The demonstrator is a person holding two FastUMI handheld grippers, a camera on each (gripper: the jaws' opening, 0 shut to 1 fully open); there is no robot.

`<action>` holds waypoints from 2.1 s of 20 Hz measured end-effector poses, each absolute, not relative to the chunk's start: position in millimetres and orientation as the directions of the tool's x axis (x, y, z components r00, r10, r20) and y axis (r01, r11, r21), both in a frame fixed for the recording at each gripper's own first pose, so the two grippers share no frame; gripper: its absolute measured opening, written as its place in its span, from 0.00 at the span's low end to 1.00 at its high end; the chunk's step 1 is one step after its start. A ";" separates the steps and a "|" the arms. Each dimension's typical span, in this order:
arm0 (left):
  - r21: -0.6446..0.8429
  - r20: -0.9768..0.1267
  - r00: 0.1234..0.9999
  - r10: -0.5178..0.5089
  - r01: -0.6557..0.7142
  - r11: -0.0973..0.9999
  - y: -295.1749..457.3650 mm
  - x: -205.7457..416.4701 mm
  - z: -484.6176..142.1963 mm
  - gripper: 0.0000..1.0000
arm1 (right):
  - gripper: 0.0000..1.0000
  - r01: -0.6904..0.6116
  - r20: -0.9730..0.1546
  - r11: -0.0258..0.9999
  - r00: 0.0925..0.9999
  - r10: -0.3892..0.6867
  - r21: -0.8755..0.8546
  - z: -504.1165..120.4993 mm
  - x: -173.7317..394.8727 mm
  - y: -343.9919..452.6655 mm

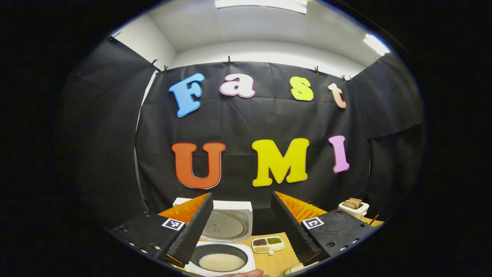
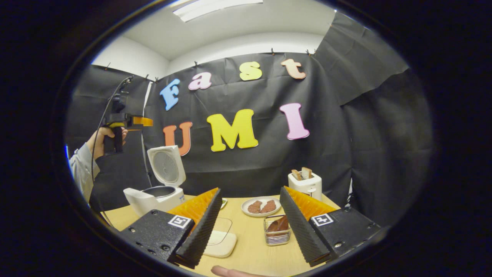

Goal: Close the left gripper, press the button to open the rice cooker; take a wooden spoon from the chopstick holder with the right hand, scoop a spoonful of rice and pour it into the rice cooker, then put the wooden spoon back into the chopstick holder.

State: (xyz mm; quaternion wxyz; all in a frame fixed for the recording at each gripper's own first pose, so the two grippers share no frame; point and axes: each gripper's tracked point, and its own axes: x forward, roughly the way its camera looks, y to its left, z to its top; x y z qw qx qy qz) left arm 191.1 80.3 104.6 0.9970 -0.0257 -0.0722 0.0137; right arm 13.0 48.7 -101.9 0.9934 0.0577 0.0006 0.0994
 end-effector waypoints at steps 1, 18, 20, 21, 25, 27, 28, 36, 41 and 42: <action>-0.043 0.181 0.982 0.050 -0.043 0.998 91.5 203.5 110.3 0.95 | 0.98 -0.188 0.013 0.976 0.982 0.188 0.107 -99.5 12.2 47.3; -0.079 0.221 0.954 0.204 -0.191 0.978 154.1 366.1 42.1 0.95 | 0.98 -0.151 -0.085 0.983 0.983 0.160 0.105 -149.6 1.2 48.1; -0.117 0.106 0.984 0.142 -0.129 0.985 147.5 378.9 8.9 0.95 | 0.98 -0.159 -0.095 0.983 0.981 0.168 0.095 -159.0 -3.5 53.2; -0.108 0.108 0.984 0.145 -0.133 0.985 147.5 376.8 8.9 0.94 | 0.98 -0.167 -0.098 0.982 0.980 0.176 0.093 -162.1 -5.7 56.5; -0.058 0.056 0.990 0.129 -0.126 0.990 150.6 364.0 7.1 0.98 | 0.99 -0.164 -0.095 0.985 0.981 0.169 0.057 -167.3 -11.1 54.7; -0.060 0.028 0.993 0.117 -0.115 0.992 149.0 355.3 5.4 0.98 | 0.98 -0.172 -0.088 0.983 0.980 0.177 0.061 -166.2 -14.1 57.1; -0.051 0.025 0.993 0.116 -0.115 0.992 147.8 350.1 6.9 1.00 | 0.98 -0.181 -0.085 0.981 0.979 0.186 0.067 -166.6 -16.0 58.6; -0.040 -0.100 0.990 0.099 -0.103 0.994 144.0 305.6 -9.1 0.98 | 0.98 -0.222 -0.072 0.973 0.972 0.226 0.063 -169.3 -41.0 63.5; -0.047 -0.151 0.987 0.046 -0.054 0.997 139.4 271.9 -29.6 0.98 | 0.98 -0.241 -0.066 0.966 0.967 0.247 0.090 -171.4 -57.4 65.4; -0.046 -0.195 0.980 0.039 -0.049 0.998 137.8 264.2 -39.8 0.98 | 0.98 -0.248 -0.064 0.964 0.965 0.255 0.094 -171.9 -59.9 66.4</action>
